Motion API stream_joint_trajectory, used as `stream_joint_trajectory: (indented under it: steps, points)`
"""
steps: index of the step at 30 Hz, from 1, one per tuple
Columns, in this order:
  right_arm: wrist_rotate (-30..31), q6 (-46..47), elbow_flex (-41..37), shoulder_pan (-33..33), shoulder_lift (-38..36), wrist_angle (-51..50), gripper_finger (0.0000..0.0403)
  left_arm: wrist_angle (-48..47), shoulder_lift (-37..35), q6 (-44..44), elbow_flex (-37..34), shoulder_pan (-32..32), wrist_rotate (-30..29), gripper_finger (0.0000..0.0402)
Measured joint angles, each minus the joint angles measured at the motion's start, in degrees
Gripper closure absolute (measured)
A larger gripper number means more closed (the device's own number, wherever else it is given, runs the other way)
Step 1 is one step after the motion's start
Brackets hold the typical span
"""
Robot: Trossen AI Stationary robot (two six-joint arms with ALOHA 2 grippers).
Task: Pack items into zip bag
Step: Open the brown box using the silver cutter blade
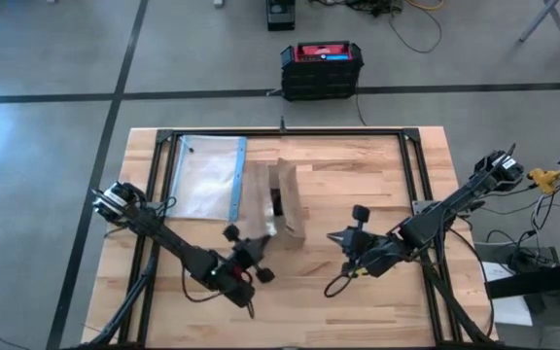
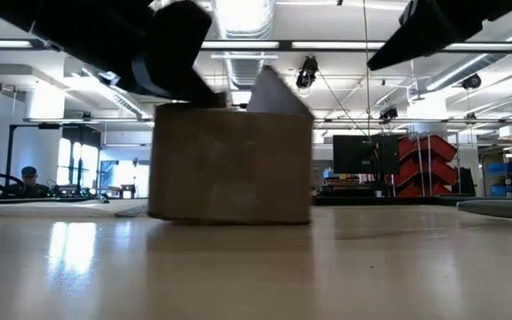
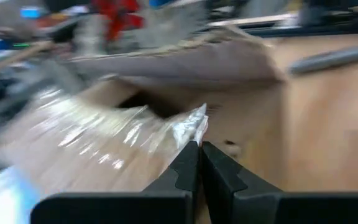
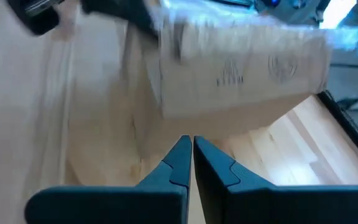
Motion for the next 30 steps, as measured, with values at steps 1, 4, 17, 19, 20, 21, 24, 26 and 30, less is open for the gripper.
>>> stream_joint_trajectory:
  steps: [1, 4, 17, 19, 20, 21, 24, 26, 30]
  points:
    - [0.0, -0.5, 0.0, -0.1, 0.0, 0.9, 0.0402, 6.4, 0.0, 4.8, -0.6, 0.2, 2.4, 0.0402]
    - [-0.1, -1.3, 0.0, -0.3, 0.0, 2.2, 0.0403, 21.7, -0.1, 14.8, -2.4, 0.5, 6.4, 0.0401]
    - [-2.1, -9.6, 0.0, 0.4, 4.1, 18.7, 0.0403, 34.4, -4.7, 23.4, -9.6, 1.0, 3.6, 0.0401]
    - [-2.5, -12.1, 0.0, 0.3, 6.1, 22.5, 0.0403, 43.7, -4.6, 27.5, -12.7, 2.2, 10.0, 0.0401]
    - [-2.4, -13.0, 0.5, 0.2, 7.1, 22.7, 0.0403, 48.7, -4.5, 29.2, -14.1, 2.9, 13.2, 0.0401]
    - [-2.3, -13.6, 1.3, 0.0, 8.0, 22.4, 0.0403, 54.0, -4.5, 30.8, -15.7, 3.5, 16.0, 0.0401]
    - [-2.3, -14.0, 4.4, -0.9, 10.3, 21.1, 0.0403, 67.3, -4.1, 34.5, -20.1, 5.2, 21.8, 0.0401]
    - [-2.3, -14.0, 8.2, -1.7, 11.8, 17.6, 0.0403, 74.1, -3.7, 35.8, -22.4, 6.1, 25.0, 0.0401]
    - [-2.3, -13.5, 16.2, -4.1, 16.0, 5.1, 0.0403, 79.0, -3.1, 36.1, -24.0, 7.2, 29.9, 0.0401]
